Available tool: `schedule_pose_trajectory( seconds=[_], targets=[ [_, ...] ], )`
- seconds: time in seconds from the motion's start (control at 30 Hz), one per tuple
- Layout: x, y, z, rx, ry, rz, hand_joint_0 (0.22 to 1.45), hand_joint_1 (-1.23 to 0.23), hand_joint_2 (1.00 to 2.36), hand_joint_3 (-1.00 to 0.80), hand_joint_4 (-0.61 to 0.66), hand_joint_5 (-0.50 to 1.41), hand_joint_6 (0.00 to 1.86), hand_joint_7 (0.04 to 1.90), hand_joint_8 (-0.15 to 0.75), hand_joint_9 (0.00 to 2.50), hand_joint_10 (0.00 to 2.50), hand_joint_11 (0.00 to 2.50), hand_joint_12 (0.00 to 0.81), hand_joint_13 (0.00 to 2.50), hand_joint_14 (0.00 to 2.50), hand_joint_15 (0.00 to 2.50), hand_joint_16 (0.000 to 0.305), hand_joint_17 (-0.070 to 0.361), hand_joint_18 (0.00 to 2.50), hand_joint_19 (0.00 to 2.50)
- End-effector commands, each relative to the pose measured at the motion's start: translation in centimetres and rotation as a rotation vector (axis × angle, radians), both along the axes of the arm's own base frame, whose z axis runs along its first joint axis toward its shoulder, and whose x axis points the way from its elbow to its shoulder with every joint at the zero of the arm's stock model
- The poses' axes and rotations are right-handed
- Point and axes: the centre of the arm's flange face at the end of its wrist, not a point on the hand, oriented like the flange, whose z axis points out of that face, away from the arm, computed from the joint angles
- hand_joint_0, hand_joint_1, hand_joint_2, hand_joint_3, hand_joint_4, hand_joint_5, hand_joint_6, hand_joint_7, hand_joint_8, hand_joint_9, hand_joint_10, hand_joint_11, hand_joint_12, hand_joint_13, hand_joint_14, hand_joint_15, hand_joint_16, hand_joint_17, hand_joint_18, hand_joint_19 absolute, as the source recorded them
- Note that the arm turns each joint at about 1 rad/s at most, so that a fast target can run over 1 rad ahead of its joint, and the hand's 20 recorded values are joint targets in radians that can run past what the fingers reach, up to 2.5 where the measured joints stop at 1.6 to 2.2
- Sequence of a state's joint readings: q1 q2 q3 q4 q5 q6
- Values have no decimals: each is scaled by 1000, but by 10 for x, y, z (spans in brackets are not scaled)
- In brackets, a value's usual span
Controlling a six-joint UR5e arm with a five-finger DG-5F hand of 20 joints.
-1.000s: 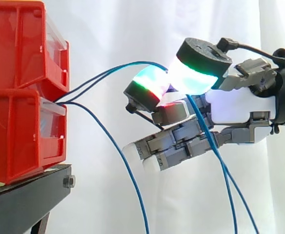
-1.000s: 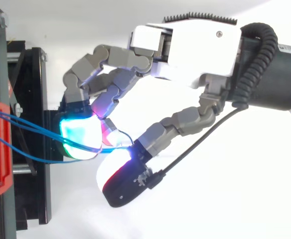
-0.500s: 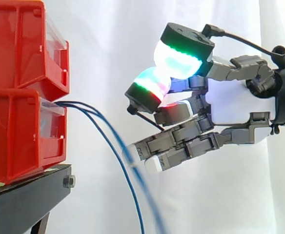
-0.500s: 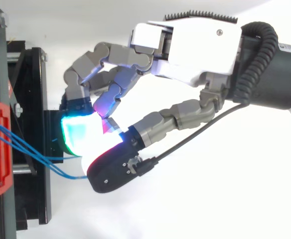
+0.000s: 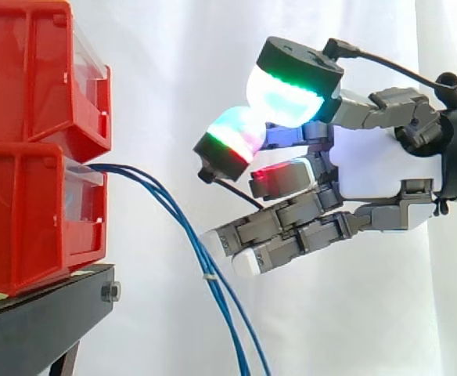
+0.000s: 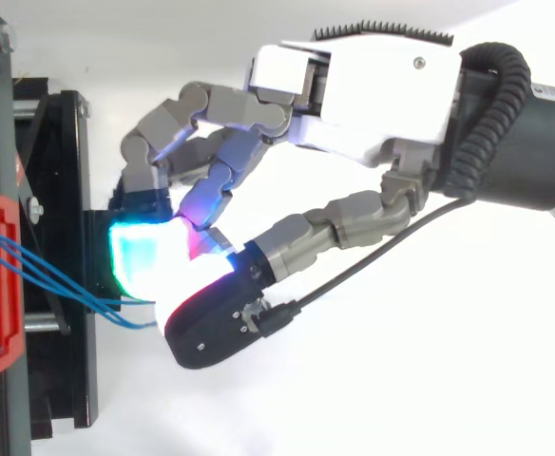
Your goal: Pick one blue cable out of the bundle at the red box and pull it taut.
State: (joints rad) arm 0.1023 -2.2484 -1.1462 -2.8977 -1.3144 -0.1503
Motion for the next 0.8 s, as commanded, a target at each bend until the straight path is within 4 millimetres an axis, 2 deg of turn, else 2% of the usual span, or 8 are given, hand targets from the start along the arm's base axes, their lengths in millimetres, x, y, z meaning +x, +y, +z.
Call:
schedule_pose_trajectory(
  seconds=[0.0, 0.03, 0.13, 0.2, 0.27, 0.5, 0.77],
  targets=[
    [0, 0, -1, -3, 2, -5, 514, -723, 1000, -500, 50, -180, 824, 857, 252, 1090, 2, 1467, 364, 539, 12, 318, 56, 125, 452, 328],
    [0, -1, -1, 0, 2, -8, 511, -719, 1000, -500, 67, -167, 777, 876, 259, 1091, 4, 1442, 365, 539, 12, 325, 56, 126, 448, 329],
    [-1, -2, -1, -4, 4, -27, 498, -696, 1000, -500, 104, -122, 582, 1113, 277, 1062, 9, 1347, 369, 530, 12, 313, 57, 129, 436, 326],
    [-1, -2, -3, -5, 10, -38, 496, -687, 1000, -500, 131, -109, 522, 1200, 285, 1055, 11, 1292, 371, 527, 13, 315, 58, 130, 425, 325],
    [-3, -4, -5, -5, 13, -44, 493, -678, 1000, -500, 190, -111, 501, 1160, 293, 1037, 13, 1222, 372, 518, 13, 311, 58, 131, 418, 322],
    [-12, -3, -32, -4, 31, -39, 489, -668, 1000, -500, 317, -117, 503, 972, 312, 970, 18, 1021, 374, 495, 11, 291, 59, 132, 390, 324],
    [-20, -1, -60, -3, -24, -90, 488, -664, 1000, -500, 332, -117, 503, 942, 313, 952, 17, 928, 374, 486, 11, 282, 59, 132, 380, 318]
  ],
)
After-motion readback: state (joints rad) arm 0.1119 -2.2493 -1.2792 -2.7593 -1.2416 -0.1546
